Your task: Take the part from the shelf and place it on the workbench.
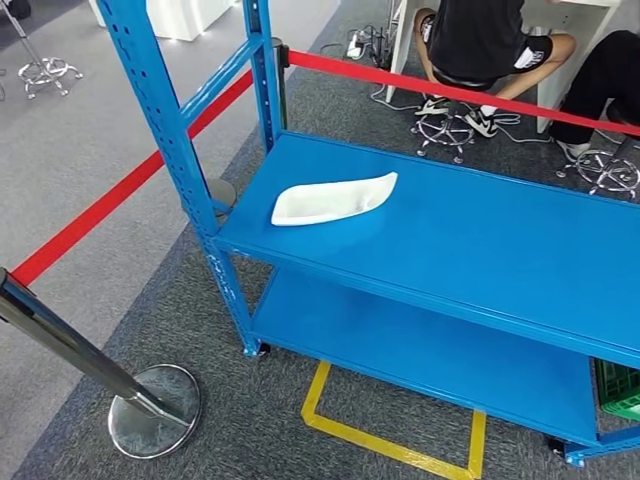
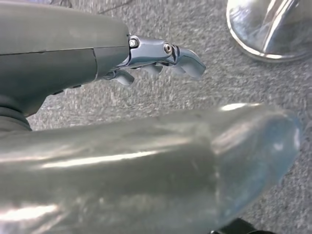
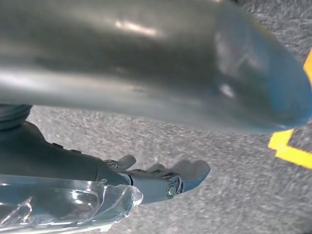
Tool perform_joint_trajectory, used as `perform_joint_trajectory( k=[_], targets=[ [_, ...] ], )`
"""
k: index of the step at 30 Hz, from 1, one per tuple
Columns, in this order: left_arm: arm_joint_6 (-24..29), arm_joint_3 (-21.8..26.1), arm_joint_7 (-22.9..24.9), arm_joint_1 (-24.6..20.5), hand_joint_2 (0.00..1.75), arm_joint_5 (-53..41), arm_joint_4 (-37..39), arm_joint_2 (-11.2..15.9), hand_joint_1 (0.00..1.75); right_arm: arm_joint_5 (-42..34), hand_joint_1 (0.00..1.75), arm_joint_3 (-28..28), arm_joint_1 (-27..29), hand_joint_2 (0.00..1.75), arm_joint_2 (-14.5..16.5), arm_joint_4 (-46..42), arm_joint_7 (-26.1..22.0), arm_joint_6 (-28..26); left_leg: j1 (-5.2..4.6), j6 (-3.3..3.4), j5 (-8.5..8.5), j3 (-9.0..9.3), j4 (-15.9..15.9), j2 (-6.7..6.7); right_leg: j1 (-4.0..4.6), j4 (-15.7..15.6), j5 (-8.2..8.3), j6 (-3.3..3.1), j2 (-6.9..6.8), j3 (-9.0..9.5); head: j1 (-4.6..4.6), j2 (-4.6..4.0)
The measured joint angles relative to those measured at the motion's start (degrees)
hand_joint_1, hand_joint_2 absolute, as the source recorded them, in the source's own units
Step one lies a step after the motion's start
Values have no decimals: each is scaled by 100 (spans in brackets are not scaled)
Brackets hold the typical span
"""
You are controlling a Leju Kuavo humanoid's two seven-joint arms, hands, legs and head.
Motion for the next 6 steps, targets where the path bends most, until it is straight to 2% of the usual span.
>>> perform_joint_trajectory(
  k=[3,4,5,6],
  targets=[
    [1,-2,47,8,131,-1,-5,30,0,49,0,-2,-18,175,5,1,68,19,-26,34,-7,15,-22,-6,-5,-134,53,82,12,27,-23,0],
    [-4,-14,82,11,175,-1,-5,35,0,95,0,-2,-18,175,7,1,105,8,-26,55,3,23,-48,-5,-4,-139,54,93,21,22,-24,0],
    [-14,-53,121,14,175,1,-5,39,0,147,0,-2,-17,131,7,1,149,-9,-27,59,6,36,-77,-4,-3,-142,47,82,26,20,-23,0],
    [-19,-70,146,15,175,1,-4,39,0,182,0,-1,-17,116,7,1,177,-19,-27,59,7,44,-92,-3,-3,-143,43,75,28,19,-24,0]
  ],
)
